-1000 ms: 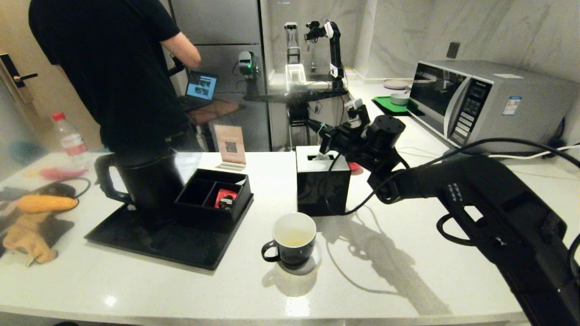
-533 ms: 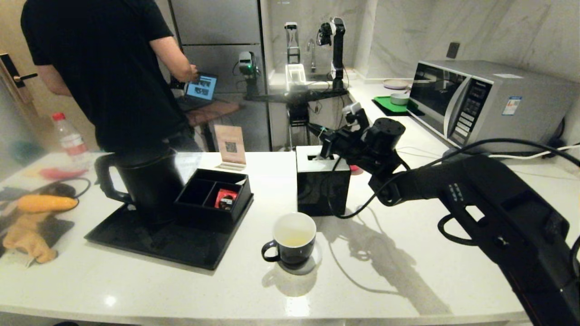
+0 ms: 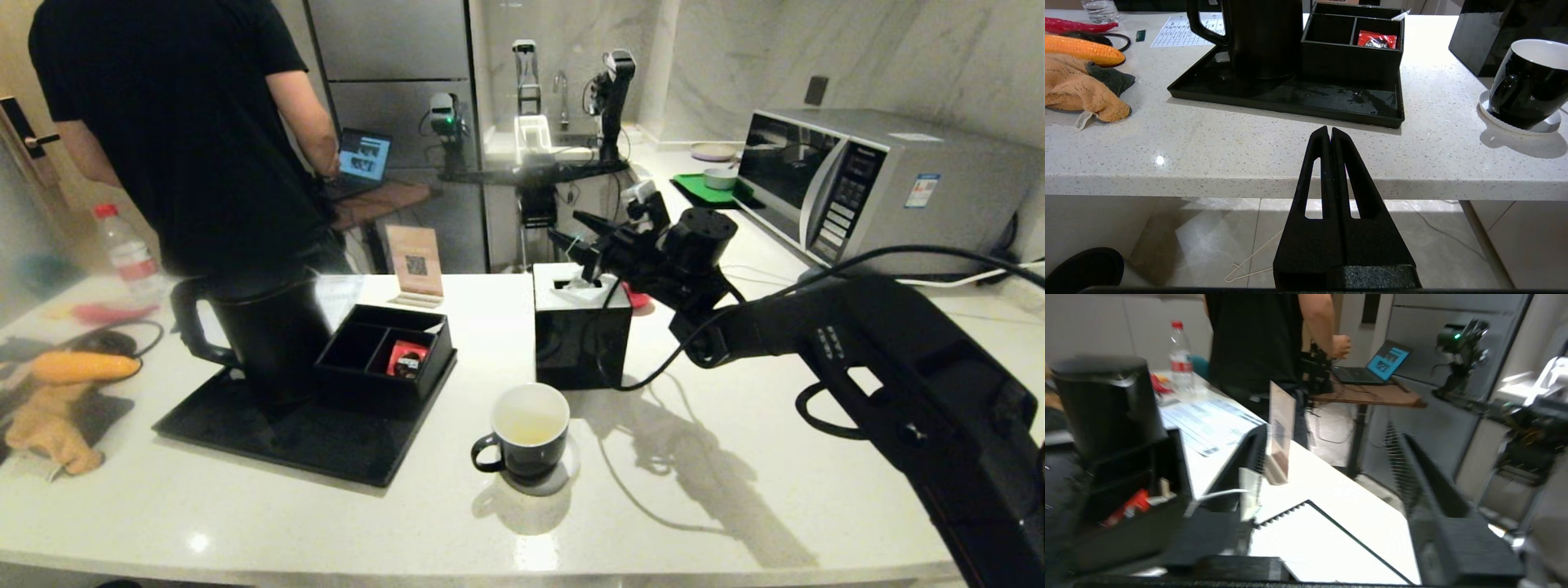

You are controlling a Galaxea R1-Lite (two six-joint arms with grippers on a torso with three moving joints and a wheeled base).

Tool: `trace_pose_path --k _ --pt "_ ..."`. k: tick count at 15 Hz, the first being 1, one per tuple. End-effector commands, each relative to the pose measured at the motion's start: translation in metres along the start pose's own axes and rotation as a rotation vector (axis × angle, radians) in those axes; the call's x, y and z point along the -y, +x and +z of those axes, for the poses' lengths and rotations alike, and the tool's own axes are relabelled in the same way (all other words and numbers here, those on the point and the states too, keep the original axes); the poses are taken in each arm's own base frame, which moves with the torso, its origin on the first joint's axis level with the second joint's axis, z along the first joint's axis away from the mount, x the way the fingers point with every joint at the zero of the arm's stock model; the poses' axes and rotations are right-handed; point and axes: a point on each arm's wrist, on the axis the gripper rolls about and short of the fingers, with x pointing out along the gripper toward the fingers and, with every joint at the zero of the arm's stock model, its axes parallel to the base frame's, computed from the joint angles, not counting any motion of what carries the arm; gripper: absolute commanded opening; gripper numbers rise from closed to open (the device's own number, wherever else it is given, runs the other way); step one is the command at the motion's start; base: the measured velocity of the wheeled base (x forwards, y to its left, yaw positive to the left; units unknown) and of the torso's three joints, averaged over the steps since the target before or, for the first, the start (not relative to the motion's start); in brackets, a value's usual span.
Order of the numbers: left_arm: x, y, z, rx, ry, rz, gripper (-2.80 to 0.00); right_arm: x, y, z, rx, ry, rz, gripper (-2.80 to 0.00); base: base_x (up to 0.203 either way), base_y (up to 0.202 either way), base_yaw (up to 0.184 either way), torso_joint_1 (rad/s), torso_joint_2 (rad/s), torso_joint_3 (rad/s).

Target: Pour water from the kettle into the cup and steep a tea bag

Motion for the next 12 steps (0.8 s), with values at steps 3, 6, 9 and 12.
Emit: trace_pose_path --k 3,6,9,12 --pt "0.0 0.0 0.0 0.0 -0.001 0.002 -2.8 0.009 -0.005 -0.001 -0.028 -0.094 -0.012 0.0 0.0 0.0 0.0 0.0 0.0 0.0" --pt "0.0 0.0 0.0 0.0 -0.001 0.001 -2.8 0.016 -0.008 -0.005 -0.059 -0.174 -0.023 0.0 0.0 0.0 0.0 0.0 0.0 0.0" --pt "0.0 0.0 0.0 0.0 -0.001 0.001 -2.8 0.024 -0.013 -0.006 -0.072 -0.218 -0.04 0.0 0.0 0.0 0.0 0.0 0.0 0.0" --pt "0.0 0.0 0.0 0.0 -0.001 0.0 -2.8 0.045 -0.025 -0.006 -0.098 -0.281 -0.081 0.0 0.0 0.0 0.0 0.0 0.0 0.0"
